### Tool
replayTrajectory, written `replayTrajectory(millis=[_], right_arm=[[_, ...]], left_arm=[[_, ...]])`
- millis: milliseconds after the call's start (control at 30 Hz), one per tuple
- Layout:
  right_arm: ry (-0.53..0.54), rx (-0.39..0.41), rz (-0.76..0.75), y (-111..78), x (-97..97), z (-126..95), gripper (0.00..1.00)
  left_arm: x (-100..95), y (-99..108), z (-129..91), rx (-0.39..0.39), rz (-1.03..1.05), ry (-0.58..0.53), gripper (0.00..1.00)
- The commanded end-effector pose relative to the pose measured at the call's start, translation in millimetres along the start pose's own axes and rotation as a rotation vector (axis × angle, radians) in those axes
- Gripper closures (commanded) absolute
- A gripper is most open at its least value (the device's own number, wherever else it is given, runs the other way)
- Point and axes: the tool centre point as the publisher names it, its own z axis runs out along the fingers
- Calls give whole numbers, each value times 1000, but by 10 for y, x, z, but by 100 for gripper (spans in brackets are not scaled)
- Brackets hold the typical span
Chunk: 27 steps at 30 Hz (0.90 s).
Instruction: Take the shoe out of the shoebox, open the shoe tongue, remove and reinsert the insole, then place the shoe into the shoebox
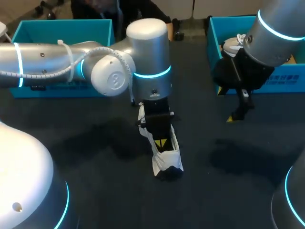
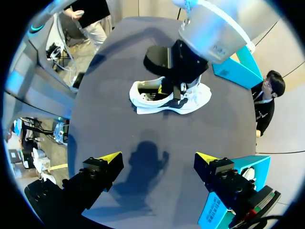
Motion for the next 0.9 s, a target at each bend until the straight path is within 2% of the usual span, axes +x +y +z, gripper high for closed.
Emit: replayTrajectory(millis=[33, 233, 433, 533, 700, 900], right_arm=[[0, 2, -1, 5, -5, 17, 0], [0, 2, -1, 5, -5, 17, 0], [0, 2, -1, 5, -5, 17, 0], [0, 2, -1, 5, -5, 17, 0], [0, 2, -1, 5, -5, 17, 0], [0, 2, -1, 5, -5, 17, 0]], left_arm=[[1, -113, -85, 63, 24, -21, 100], [-121, -239, 84, 185, 46, -10, 100], [-146, -290, 305, 210, 61, 19, 100], [-142, -271, 384, 209, 59, 21, 100], [-145, -203, 464, 159, 50, 19, 100], [-48, -63, 455, 98, 25, 31, 100]])
